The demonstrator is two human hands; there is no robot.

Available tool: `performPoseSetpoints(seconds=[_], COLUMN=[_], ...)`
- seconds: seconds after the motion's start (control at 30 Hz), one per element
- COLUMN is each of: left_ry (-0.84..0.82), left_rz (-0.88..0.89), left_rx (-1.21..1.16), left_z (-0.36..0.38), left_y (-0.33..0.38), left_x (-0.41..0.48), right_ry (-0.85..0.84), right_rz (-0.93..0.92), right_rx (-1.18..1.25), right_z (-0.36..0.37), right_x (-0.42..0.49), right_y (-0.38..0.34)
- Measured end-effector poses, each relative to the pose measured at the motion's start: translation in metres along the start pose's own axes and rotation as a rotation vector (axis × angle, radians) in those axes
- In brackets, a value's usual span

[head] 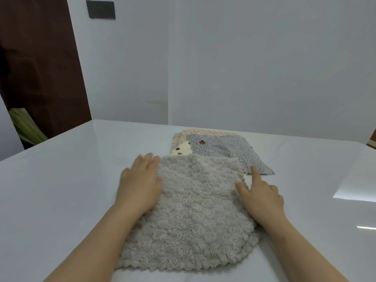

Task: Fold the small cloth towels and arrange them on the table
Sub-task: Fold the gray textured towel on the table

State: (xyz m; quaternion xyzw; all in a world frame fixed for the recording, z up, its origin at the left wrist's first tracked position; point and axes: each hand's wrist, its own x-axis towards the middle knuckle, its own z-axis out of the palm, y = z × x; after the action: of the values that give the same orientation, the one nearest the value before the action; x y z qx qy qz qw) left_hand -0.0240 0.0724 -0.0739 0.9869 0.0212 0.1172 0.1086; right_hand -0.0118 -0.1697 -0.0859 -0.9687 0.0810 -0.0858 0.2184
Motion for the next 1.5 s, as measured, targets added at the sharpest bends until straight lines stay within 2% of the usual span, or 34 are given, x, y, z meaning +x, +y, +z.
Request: performPoseSetpoints(seconds=[0.07, 0.2, 0.4, 0.47, 0.57, 0.63, 0.67, 0.77, 0.9, 0.93, 1.0, 1.07, 1.1, 1.13, 1.2, 1.27, 1.4, 1.5], left_ry=[-0.038, -0.325, -0.325, -0.312, -0.284, -0.278, -0.279, -0.280, -0.289, -0.295, -0.308, -0.307, -0.305, -0.303, -0.304, -0.315, -0.320, -0.232], left_rz=[0.112, 0.168, 0.160, 0.164, 0.167, 0.169, 0.168, 0.170, 0.174, 0.175, 0.181, 0.191, 0.192, 0.188, 0.178, 0.169, 0.163, 0.178], left_rx=[-0.053, 0.046, 0.084, 0.079, 0.071, 0.070, 0.069, 0.071, 0.075, 0.079, 0.081, 0.066, 0.062, 0.070, 0.099, 0.112, 0.092, 0.063], left_z=[-0.002, 0.021, 0.027, 0.026, 0.026, 0.026, 0.026, 0.026, 0.027, 0.027, 0.027, 0.026, 0.026, 0.025, 0.024, 0.024, 0.025, 0.025], left_y=[0.023, 0.040, 0.039, 0.040, 0.040, 0.040, 0.041, 0.041, 0.040, 0.039, 0.039, 0.037, 0.034, 0.031, 0.026, 0.021, 0.018, 0.017], left_x=[-0.011, -0.023, -0.028, -0.030, -0.030, -0.031, -0.031, -0.030, -0.028, -0.028, -0.028, -0.027, -0.026, -0.027, -0.027, -0.029, -0.029, -0.030], right_ry=[0.017, -0.060, -0.047, -0.037, -0.107, -0.176, -0.201, -0.217, -0.376, -0.382, -0.243, -0.018, 0.026, -0.002, -0.162, -0.276, -0.245, -0.154], right_rz=[0.063, 0.117, 0.136, 0.116, 0.036, -0.047, -0.087, -0.140, -0.041, -0.025, -0.055, -0.184, -0.281, -0.363, -0.455, -0.455, -0.457, -0.510], right_rx=[-0.015, -0.055, 0.002, 0.166, 0.740, 0.900, 0.856, 0.523, 0.200, 0.117, -0.032, -0.050, -0.044, -0.062, -0.144, -0.220, -0.174, -0.105], right_z=[-0.005, -0.008, -0.005, -0.008, -0.014, -0.018, -0.020, -0.029, -0.039, -0.040, -0.039, -0.034, -0.029, -0.023, -0.007, 0.005, 0.008, 0.006], right_x=[-0.003, -0.014, -0.028, -0.033, -0.041, -0.044, -0.044, -0.039, -0.033, -0.033, -0.033, -0.035, -0.036, -0.038, -0.041, -0.042, -0.039, -0.042], right_y=[-0.001, 0.000, 0.000, -0.003, -0.005, -0.005, -0.003, 0.006, 0.022, 0.024, 0.022, 0.013, 0.008, 0.001, -0.008, -0.009, -0.007, -0.004])
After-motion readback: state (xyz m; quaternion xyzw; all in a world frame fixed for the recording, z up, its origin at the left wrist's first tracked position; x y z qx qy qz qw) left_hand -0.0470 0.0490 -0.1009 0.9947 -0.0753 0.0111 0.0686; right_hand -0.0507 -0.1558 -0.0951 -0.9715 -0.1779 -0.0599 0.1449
